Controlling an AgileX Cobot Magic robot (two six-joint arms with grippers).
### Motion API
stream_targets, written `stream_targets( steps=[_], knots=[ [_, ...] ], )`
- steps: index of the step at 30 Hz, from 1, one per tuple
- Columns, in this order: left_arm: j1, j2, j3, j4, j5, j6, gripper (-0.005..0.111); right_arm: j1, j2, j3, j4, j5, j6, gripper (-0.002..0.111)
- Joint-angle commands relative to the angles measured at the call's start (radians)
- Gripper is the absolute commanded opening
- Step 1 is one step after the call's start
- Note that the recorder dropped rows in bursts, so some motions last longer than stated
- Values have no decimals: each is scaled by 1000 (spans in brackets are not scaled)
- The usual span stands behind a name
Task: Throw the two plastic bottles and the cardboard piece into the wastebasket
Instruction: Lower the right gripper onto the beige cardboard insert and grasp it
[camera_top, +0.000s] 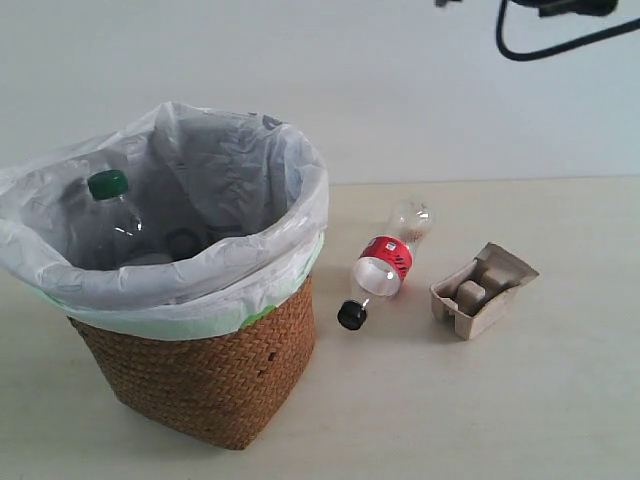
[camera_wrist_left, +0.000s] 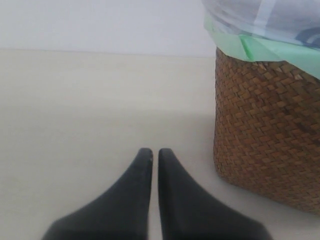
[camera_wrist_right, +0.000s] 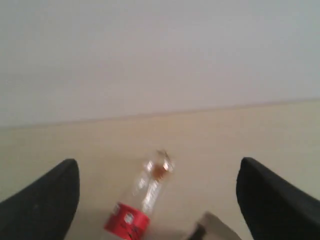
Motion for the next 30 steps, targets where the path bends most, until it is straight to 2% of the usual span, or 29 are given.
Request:
stream_targets(
  steps=[1,4,6,10,17,25,30],
  knots=[
    [3,-2,4,3,1,5,4,-157,35,-6,341,157,-290,77],
    [3,-2,4,3,1,5,4,-242,86,-6,453,234,-353,77],
    [3,-2,4,3,1,5,4,-256,123,-6,459,259,-357,77],
    [3,-2,4,3,1,5,4,-240,183,-6,480,238,-294,77],
    [3,-2,4,3,1,5,4,-173,300,24,444,179,-53,77],
    [3,-2,4,3,1,5,4,-162,431,28,407,246,10,77],
    [3,-2,4,3,1,5,4,-162,480,28,407,214,10,77]
  ],
)
